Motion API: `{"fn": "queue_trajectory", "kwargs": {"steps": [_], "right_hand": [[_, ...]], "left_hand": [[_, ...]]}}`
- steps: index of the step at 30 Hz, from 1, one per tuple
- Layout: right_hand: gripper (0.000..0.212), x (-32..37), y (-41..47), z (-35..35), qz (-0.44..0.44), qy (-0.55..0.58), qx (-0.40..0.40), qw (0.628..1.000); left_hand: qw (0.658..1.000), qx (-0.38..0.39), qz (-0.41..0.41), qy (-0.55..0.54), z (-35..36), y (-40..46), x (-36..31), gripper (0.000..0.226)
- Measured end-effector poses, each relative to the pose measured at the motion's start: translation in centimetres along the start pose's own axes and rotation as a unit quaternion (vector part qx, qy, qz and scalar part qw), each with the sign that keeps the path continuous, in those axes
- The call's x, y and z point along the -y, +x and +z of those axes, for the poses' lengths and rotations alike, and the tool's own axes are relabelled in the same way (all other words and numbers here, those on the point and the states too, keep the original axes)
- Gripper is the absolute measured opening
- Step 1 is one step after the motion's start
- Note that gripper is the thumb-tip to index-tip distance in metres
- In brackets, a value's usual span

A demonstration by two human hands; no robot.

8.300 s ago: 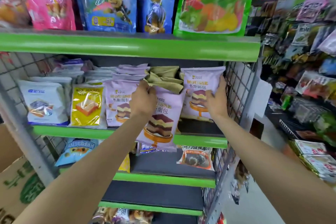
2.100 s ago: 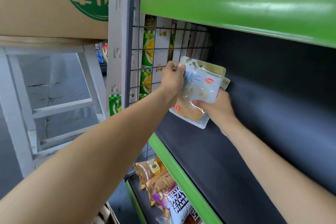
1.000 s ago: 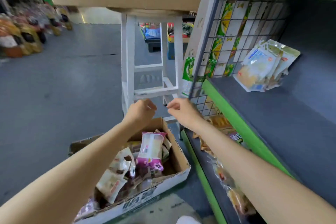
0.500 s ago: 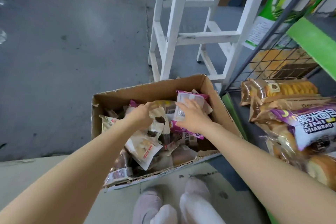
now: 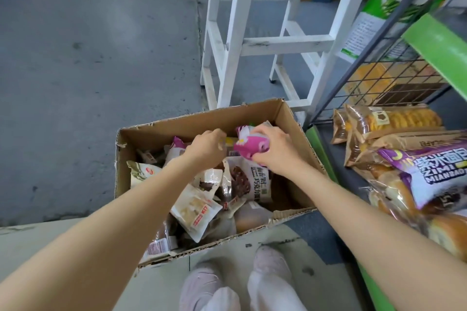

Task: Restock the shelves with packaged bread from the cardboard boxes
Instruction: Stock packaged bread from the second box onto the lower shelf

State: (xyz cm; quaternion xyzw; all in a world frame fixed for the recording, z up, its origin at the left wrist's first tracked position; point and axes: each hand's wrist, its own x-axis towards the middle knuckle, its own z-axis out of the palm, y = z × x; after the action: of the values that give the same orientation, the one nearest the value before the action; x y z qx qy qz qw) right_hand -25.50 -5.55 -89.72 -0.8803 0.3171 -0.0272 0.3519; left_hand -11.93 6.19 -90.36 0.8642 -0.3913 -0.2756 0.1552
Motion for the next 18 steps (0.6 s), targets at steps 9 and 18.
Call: {"fn": "queue_trajectory", "kwargs": {"steps": [9, 18], "right_hand": [[0.039, 5.2, -6.8, -13.4, 0.000, 0.535, 0.028, 0.844], [0.050, 6.9, -17.1, -21.9, -0.015, 0.521, -0.209, 0.827]], "left_hand": [[0.952, -0.003, 0.143, -0.271, -6.6, -7.2, -8.6, 0.084], [0.921, -0.019, 0.259, -0.290, -9.2, -13.2, -24.0, 0.078]]}}
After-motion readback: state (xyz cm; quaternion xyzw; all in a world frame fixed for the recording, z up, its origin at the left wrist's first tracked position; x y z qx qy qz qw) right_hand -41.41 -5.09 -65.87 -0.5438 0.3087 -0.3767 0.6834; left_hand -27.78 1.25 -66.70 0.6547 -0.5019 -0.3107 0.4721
